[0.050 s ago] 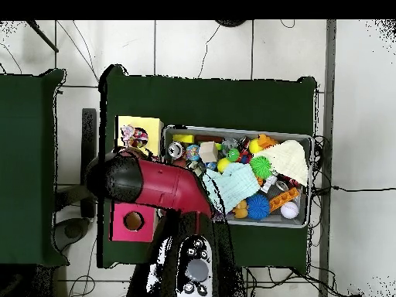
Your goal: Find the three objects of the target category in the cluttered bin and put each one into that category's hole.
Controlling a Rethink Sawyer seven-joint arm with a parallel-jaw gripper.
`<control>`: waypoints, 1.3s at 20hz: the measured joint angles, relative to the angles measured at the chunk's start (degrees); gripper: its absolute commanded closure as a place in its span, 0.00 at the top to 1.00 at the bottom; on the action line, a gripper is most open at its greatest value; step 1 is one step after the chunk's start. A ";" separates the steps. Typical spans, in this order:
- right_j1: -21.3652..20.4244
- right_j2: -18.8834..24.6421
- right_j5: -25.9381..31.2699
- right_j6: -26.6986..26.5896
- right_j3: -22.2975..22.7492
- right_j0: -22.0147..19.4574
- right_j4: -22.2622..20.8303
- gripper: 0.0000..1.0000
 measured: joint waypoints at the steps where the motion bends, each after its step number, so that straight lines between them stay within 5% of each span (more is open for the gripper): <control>1: -0.01 -0.28 0.00 0.00 -0.13 0.29 0.01 0.00; 26: 1.97 -1.53 -4.59 0.04 -3.62 3.79 3.04 0.00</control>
